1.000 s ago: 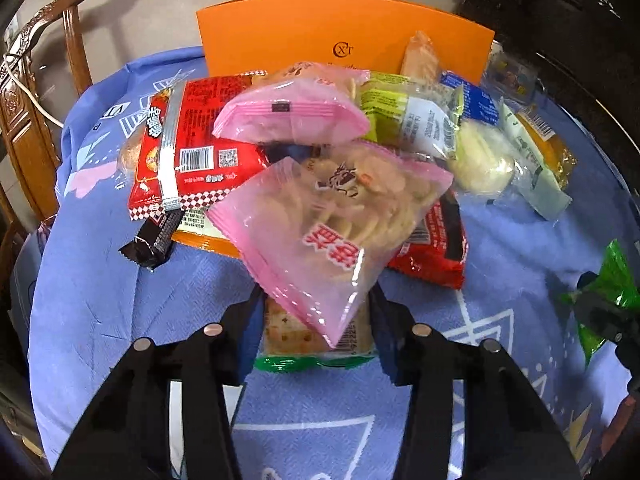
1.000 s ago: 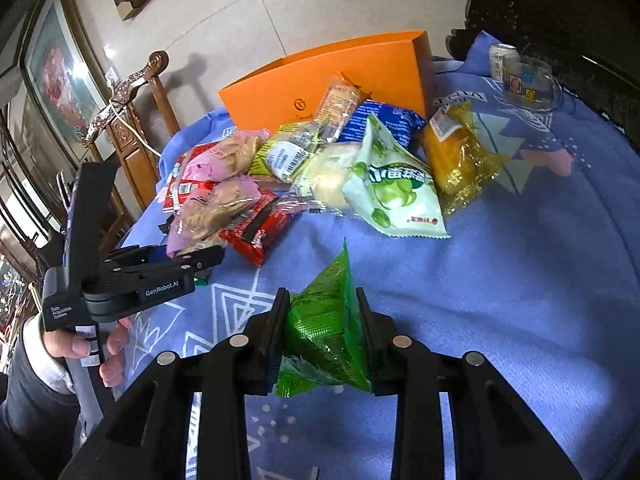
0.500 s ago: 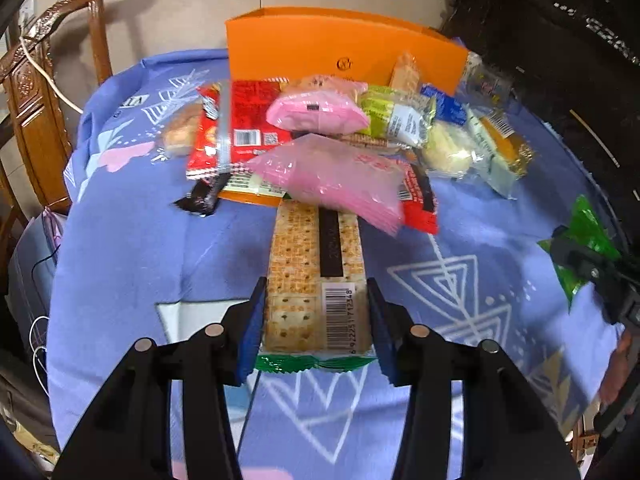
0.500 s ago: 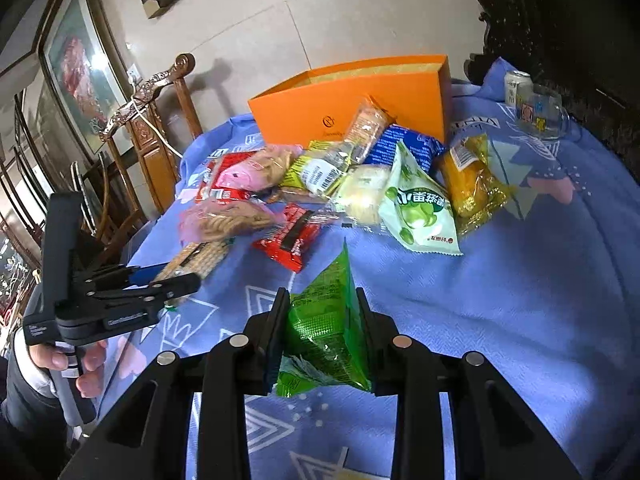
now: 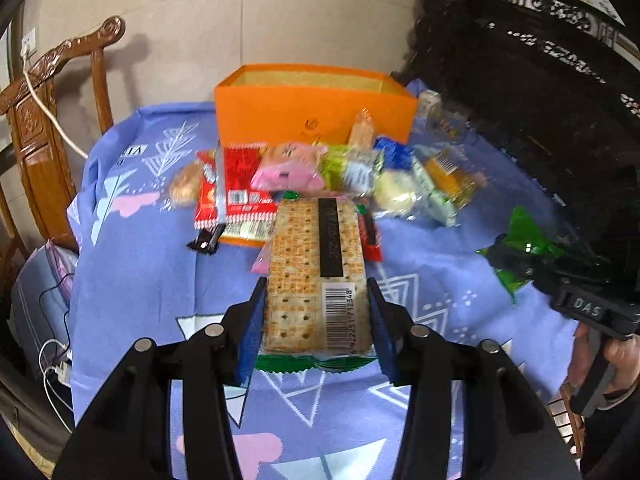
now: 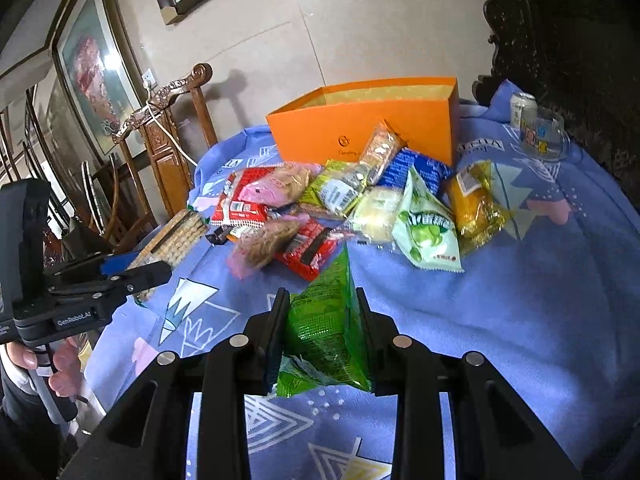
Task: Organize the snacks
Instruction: 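Carry the green packet and cracker pack into the orange box and release both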
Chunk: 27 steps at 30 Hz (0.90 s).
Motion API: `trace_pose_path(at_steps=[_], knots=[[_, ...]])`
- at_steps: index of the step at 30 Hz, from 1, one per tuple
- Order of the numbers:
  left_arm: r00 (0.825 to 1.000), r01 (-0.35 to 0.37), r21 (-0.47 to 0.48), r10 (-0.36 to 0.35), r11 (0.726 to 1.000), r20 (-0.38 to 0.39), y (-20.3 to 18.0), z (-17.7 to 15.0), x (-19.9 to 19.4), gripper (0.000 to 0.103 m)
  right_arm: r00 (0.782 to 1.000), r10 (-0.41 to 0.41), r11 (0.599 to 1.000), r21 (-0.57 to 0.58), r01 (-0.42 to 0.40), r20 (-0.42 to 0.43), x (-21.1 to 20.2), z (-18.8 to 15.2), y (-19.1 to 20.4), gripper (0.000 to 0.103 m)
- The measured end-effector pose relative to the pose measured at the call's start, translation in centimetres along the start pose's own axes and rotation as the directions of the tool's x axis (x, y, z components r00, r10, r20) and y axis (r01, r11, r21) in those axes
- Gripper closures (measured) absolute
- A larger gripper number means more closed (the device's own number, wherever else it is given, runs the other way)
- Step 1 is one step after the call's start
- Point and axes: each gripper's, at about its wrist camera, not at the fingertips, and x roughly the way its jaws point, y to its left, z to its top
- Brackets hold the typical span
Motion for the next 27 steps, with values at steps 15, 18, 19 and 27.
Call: trace_pose_path(at_steps=[15,18,19,27], knots=[[0.995,-0.051,0.064,0.046,0.997,0.083,-0.2,13.3,2.3,0.057,0.988,-0.006,0.999,-0.037,0.011,0.152,-1.1,12.0,-1.6,0.071],[0.994,-0.061,0.059,0.056,0.996,0.092,0.5,17.8,4.8,0.057,0.985,-0.016,1.000,-0.017,0.020,0.173,0.7,15.9,-3.4,0.071],[0.994,-0.061,0.054,0.055,0.997,0.096,0.8,19.0,5.5,0.057,0.985,-0.016,1.000,-0.005,0.017,0.170,1.5,17.1,-4.0,0.071],[0.996,-0.072,0.033,0.070,0.997,0.050,3.2,27.1,15.4,0.057,0.993,-0.047,0.996,0.084,0.038,0.112,11.3,24.6,-9.7,0.071]])
